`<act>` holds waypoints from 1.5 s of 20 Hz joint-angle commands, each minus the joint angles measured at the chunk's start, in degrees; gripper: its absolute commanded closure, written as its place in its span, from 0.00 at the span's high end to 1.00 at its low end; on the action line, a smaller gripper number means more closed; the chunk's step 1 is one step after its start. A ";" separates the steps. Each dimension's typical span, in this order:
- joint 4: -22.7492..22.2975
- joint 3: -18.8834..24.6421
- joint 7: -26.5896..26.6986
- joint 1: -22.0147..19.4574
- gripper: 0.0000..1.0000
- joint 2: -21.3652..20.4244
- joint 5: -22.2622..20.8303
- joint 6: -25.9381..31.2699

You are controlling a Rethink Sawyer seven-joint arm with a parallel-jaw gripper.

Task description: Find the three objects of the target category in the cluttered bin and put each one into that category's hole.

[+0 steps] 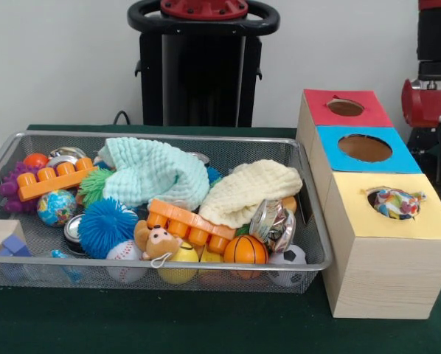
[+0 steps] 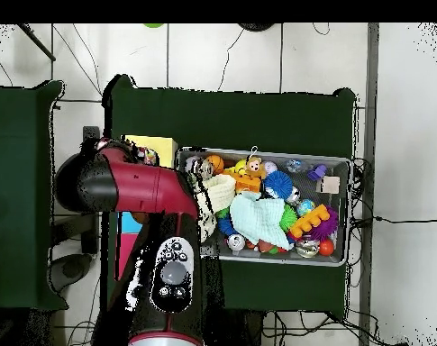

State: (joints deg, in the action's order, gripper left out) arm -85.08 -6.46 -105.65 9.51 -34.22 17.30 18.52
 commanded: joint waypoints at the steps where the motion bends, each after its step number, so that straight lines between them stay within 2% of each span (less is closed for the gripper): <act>1: -1.59 4.64 -9.35 -3.27 0.00 1.03 2.04 5.17; 6: 1.47 3.21 -7.77 -3.86 0.00 5.10 0.00 1.55; 9: 1.04 2.77 -7.56 -4.27 0.00 6.33 -1.11 -1.38; 24: -2.74 3.34 -8.54 -4.66 0.00 7.48 -1.65 -4.73; 30: -3.49 3.53 -9.18 -4.16 0.00 7.94 -0.58 -2.13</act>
State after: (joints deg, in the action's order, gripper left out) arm -83.78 -6.42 -105.65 6.30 -28.72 17.53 16.86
